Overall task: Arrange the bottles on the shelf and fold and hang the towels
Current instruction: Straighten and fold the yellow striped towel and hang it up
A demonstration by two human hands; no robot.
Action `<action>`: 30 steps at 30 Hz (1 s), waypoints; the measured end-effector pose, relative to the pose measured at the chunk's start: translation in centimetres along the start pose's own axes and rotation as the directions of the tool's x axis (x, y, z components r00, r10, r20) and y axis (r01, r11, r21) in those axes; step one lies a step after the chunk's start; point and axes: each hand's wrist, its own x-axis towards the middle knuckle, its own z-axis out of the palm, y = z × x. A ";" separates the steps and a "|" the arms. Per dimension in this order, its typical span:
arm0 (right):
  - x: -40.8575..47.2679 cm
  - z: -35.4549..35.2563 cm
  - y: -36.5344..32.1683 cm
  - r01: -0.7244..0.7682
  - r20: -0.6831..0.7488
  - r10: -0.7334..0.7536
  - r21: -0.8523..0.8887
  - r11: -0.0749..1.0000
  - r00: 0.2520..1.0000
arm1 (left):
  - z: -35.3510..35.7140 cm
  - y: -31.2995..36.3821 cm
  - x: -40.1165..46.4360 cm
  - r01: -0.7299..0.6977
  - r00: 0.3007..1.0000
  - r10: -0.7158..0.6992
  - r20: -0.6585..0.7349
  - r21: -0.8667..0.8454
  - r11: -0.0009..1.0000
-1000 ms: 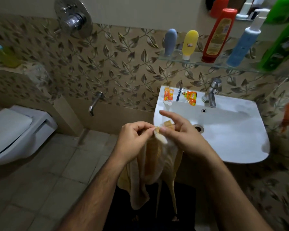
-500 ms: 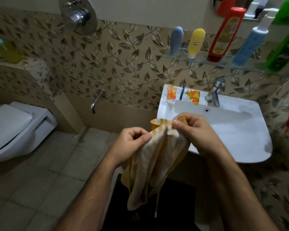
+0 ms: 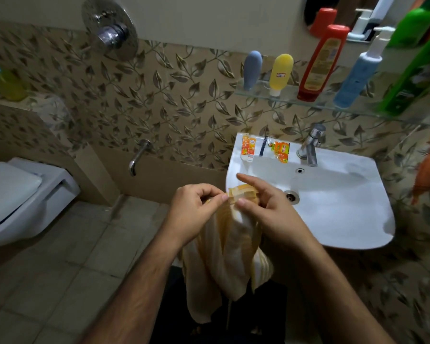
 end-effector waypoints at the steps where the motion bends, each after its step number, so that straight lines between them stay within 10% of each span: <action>1: 0.0 0.3 0.0 -0.027 0.073 0.027 0.000 1.000 0.997 | 0.1 0.2 0.0 -0.029 0.998 0.029 0.051 0.013 0.999; 6: 0.4 0.0 -0.4 -0.066 0.191 0.077 -0.065 0.996 0.978 | -0.5 0.2 -0.1 -0.054 0.984 0.057 0.168 -0.021 0.998; 14: 2.0 -2.2 -0.3 -0.049 -0.116 0.034 -0.125 0.991 0.993 | -2.0 -2.9 -0.9 0.246 0.953 -0.195 0.232 -0.217 0.945; 23: 3.0 -1.6 1.2 -0.101 -0.317 0.046 -0.159 0.982 0.947 | -2.7 -1.6 0.3 0.118 0.991 -0.111 0.068 -0.108 0.987; 30: 1.9 0.5 0.0 0.038 0.080 -0.034 -0.055 0.998 0.996 | -2.0 -0.4 1.1 -0.065 0.995 0.057 0.086 0.085 0.994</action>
